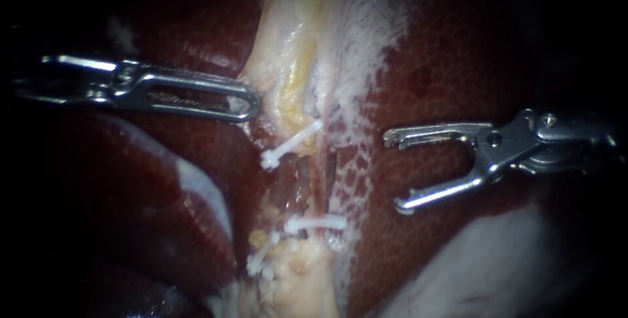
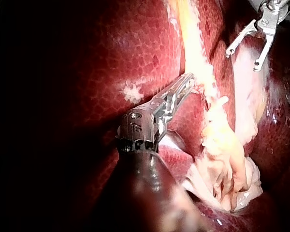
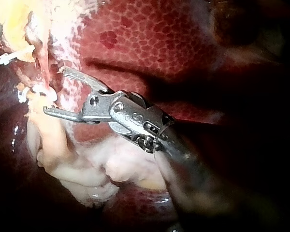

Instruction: Going back first clip right tube

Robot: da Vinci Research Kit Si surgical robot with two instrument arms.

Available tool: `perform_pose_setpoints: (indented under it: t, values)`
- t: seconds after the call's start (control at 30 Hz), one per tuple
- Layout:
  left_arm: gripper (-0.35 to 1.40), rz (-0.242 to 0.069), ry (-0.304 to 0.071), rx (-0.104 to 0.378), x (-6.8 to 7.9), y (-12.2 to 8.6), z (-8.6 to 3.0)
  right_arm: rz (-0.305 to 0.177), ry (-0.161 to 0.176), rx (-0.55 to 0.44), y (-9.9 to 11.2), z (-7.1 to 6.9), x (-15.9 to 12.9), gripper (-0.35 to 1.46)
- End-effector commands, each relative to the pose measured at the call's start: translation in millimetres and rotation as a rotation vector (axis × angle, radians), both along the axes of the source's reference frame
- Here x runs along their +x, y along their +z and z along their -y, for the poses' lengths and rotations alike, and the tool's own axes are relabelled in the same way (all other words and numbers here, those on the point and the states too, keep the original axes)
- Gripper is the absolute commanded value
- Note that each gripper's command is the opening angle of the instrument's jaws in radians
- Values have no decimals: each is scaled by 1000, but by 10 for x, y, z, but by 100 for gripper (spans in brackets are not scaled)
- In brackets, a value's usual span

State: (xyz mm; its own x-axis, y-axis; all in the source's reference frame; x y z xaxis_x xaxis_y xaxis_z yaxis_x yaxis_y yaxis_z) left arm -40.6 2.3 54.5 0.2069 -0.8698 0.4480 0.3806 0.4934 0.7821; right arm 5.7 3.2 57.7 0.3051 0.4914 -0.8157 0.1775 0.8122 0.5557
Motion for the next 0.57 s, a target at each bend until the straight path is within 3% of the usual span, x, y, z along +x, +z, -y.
perform_pose_setpoints:
  t: [0.03,0.57]
  values:
    - [-35,1,2,-1,0,0,0,0,0,0,0,0,0,60]
    - [-35,4,3,5,-2,-1,1,0,0,0,0,1,0,60]
